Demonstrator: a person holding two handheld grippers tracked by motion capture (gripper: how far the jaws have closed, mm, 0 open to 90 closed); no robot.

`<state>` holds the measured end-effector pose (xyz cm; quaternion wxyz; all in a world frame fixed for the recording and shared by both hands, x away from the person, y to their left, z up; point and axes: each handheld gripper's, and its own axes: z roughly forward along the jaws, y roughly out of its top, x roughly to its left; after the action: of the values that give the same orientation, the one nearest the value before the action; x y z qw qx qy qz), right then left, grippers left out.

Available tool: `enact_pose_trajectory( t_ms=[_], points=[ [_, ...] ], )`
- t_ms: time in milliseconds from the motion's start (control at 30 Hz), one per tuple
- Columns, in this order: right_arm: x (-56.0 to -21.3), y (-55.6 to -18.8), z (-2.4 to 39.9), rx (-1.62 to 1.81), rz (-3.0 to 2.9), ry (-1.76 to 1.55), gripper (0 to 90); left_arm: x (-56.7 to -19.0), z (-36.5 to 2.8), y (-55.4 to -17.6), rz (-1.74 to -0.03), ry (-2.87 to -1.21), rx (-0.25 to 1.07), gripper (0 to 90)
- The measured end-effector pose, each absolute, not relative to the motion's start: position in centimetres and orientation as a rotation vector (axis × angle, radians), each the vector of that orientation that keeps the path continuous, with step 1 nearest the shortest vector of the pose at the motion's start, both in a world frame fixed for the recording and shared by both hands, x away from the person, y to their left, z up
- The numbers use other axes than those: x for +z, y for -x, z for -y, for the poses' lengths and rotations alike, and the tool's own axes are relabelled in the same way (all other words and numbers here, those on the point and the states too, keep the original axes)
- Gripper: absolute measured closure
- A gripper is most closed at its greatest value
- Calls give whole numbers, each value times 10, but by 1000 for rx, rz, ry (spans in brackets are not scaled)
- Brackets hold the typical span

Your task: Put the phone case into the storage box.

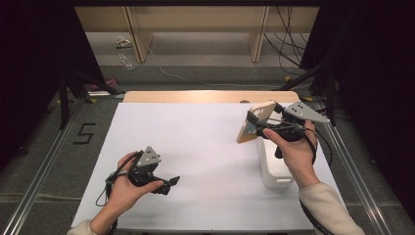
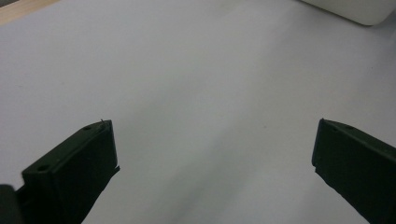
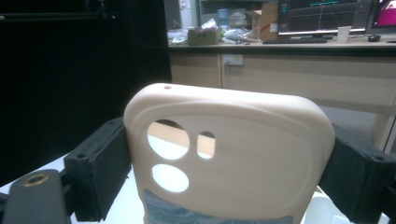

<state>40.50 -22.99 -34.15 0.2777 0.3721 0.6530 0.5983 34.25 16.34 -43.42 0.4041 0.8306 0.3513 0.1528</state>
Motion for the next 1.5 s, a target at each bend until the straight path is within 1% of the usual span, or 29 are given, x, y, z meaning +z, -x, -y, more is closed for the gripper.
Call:
enact_pose_trajectory(
  t_ms=[1500],
  points=[
    [-334,-412,263,1552,-1645,-1071,127,-434,-164,-343,-888,-2096,391,0]
  ],
)
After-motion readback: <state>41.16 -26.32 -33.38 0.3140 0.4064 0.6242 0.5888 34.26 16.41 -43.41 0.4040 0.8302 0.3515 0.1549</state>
